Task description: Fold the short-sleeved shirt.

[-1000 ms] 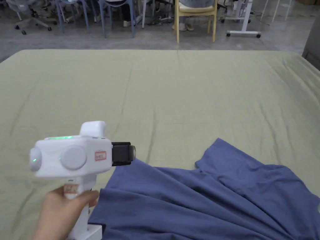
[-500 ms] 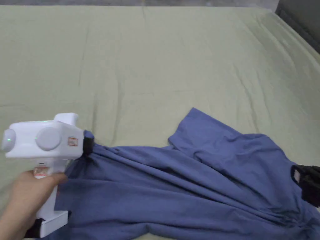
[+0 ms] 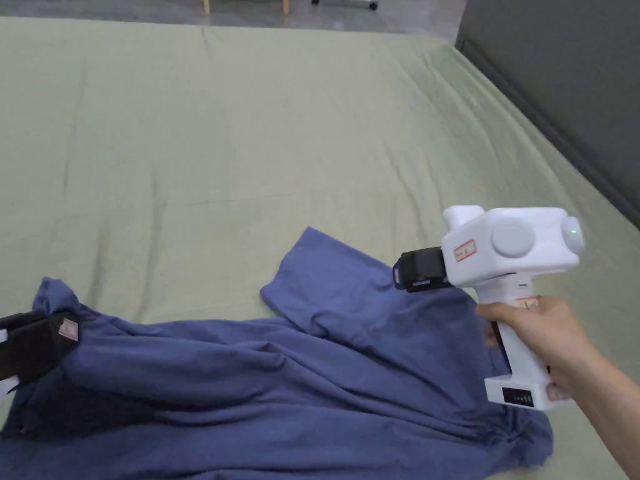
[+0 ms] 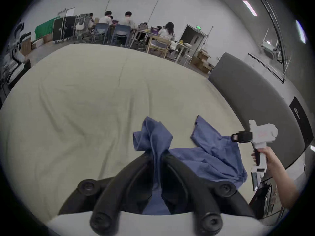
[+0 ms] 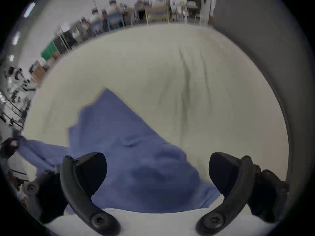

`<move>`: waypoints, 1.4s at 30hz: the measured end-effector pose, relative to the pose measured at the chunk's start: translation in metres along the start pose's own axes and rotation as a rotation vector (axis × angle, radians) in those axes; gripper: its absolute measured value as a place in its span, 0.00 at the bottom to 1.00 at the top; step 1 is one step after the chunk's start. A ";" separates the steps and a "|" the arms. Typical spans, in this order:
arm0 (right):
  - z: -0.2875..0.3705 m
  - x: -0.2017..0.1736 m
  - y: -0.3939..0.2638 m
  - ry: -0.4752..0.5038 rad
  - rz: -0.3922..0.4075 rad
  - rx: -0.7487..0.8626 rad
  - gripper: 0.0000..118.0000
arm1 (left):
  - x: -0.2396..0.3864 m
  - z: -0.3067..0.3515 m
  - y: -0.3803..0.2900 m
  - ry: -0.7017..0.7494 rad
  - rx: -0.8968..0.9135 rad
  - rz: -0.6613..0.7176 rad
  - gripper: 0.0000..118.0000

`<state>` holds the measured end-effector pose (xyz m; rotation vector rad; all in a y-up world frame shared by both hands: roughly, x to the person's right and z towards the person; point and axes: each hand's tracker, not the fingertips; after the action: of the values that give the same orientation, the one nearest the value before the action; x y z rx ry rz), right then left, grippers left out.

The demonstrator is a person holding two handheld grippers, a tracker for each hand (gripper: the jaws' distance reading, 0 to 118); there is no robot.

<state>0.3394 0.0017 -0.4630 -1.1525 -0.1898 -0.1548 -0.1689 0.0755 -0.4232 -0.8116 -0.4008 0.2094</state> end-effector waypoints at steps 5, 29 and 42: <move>-0.024 0.004 -0.001 -0.019 0.049 -0.016 0.14 | -0.005 -0.014 -0.003 0.016 -0.029 0.036 0.06; 0.433 0.026 0.039 0.069 0.050 0.945 0.07 | 0.079 0.292 0.237 -0.049 0.701 -0.186 0.06; 0.444 -0.025 0.211 0.039 0.017 0.939 0.07 | 0.070 0.234 0.400 0.216 0.681 -0.161 0.06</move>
<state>0.3307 0.4935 -0.4817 -0.2159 -0.1867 -0.0562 -0.2162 0.5225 -0.5554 -0.1272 -0.1664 0.0942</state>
